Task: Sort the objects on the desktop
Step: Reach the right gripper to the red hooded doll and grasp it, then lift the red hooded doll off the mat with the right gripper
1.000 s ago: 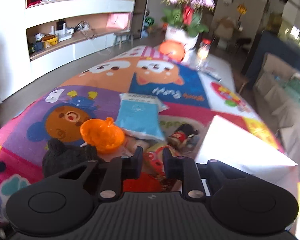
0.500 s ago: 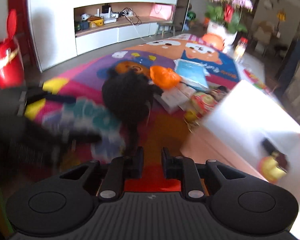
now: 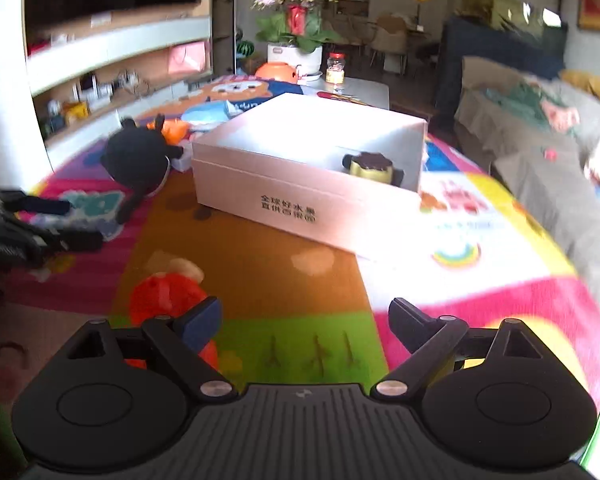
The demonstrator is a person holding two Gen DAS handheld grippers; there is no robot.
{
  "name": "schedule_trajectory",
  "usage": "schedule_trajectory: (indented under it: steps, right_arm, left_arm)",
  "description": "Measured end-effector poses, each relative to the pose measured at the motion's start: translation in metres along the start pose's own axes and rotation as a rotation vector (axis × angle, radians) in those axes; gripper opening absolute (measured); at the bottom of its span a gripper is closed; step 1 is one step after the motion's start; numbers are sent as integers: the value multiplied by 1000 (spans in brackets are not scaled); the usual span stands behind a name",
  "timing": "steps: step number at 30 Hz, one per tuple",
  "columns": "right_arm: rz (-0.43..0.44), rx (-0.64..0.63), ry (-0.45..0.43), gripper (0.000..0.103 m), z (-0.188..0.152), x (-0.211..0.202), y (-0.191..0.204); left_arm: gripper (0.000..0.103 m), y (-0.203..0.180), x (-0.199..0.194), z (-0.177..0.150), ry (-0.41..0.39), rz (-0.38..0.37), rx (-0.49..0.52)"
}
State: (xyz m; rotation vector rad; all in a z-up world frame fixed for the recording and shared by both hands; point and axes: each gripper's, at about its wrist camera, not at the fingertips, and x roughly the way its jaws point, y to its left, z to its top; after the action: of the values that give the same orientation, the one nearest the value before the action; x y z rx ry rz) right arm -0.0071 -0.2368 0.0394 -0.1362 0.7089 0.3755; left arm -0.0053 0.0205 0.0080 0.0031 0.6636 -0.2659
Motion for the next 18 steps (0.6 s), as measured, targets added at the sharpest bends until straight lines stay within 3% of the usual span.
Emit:
schedule_trajectory:
  steps: [3,8,11,15,18]
  right_arm:
    - [102,39,-20,92,-8,-17,-7]
    - [268,-5,-11,92,-14,-21,9]
    - [296,-93,39,92,-16,-13,27]
    - [89,-226,24,92,-18,-4,34]
    - [-145,-183,-57,92,-11,-4,21]
  left_arm:
    - [103,-20,2,1,3,-16,63]
    - [103,-33,5,7,11,5,88]
    - [103,-33,1,11,5,20,95]
    - [103,-31,-1,14,2,34,94]
    - [103,-32,1,14,11,26,95]
